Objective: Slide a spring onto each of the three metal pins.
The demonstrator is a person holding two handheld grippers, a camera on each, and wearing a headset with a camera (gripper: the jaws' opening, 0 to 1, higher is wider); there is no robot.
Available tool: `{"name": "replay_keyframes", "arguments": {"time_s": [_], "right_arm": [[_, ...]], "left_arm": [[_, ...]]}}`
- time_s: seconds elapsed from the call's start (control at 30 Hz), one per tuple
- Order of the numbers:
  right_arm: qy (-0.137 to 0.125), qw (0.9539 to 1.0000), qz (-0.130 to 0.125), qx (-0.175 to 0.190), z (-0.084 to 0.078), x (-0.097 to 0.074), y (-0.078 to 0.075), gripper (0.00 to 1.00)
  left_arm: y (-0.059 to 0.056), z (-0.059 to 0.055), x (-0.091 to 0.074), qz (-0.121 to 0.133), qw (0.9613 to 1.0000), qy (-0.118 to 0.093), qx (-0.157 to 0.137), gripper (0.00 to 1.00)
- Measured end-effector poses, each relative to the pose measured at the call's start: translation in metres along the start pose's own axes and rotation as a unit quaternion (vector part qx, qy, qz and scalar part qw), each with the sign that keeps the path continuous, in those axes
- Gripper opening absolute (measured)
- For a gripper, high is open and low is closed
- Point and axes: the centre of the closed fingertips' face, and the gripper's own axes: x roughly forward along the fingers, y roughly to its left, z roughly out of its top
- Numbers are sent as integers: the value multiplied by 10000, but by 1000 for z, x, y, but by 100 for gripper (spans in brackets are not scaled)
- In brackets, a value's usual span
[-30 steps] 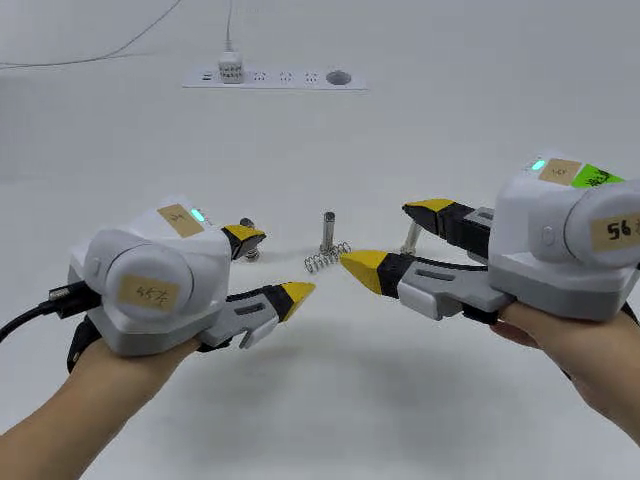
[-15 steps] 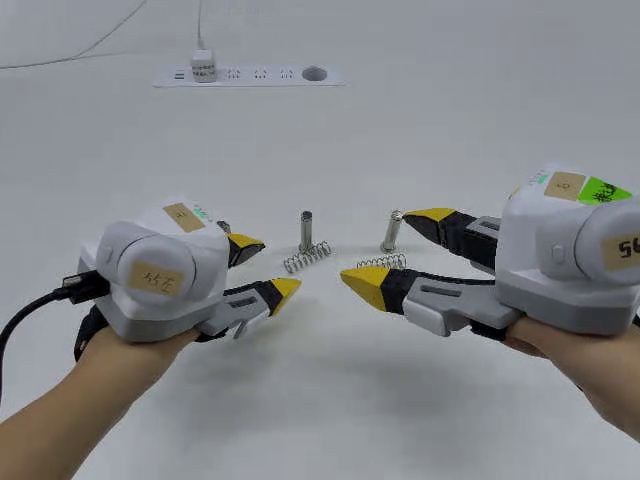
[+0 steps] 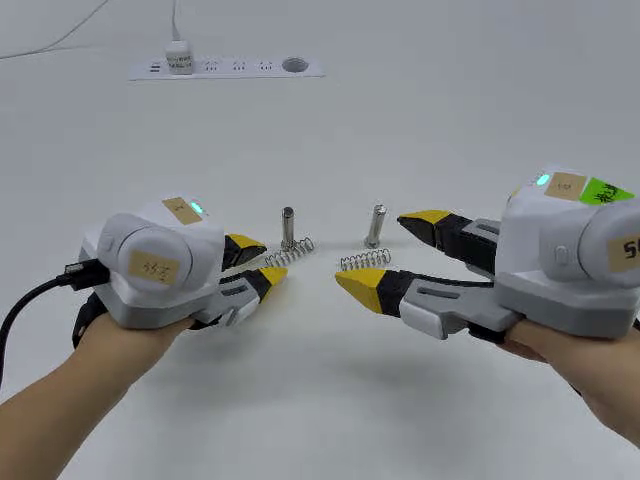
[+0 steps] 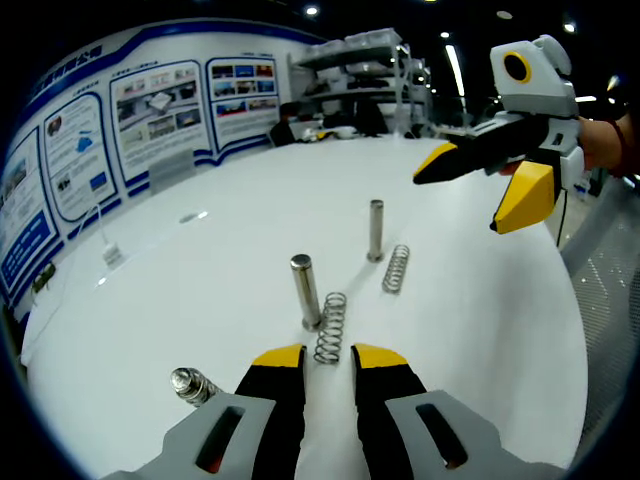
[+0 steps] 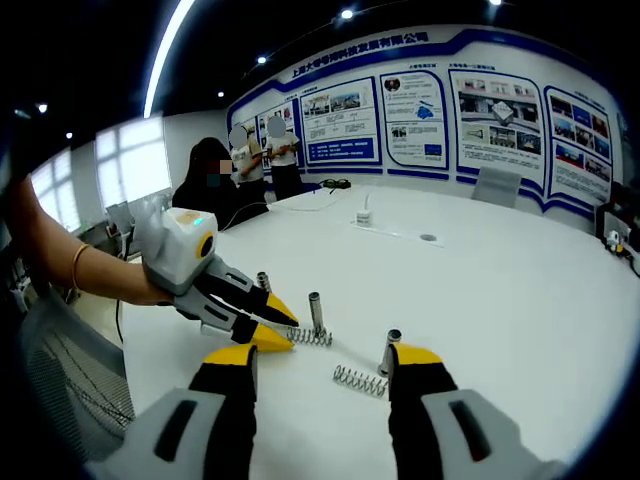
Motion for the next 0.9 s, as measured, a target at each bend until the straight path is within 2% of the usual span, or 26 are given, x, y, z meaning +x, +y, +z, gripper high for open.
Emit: {"name": "replay_keyframes", "arguments": {"time_s": [0.1,0.23,0.43,0.53,0.9], "right_arm": [[-26,10000,-16,28,2,1,-1,54],[-15,10000,-16,47,2,2,-2,54],[-52,9999,-43,112,3,3,-2,53],[-43,9999,-33,119,3,3,-1,53],[-82,9995,-35,306,5,2,-2,53]], "left_arm": [[0,-3,2,-21,10000,43,1,17],[2,-1,4,-40,10000,-3,-25,16],[-1,-1,4,-81,10000,31,-15,12],[-3,-2,5,-140,9998,57,-101,11],[-9,-6,-3,-235,9996,137,-104,9]]}}
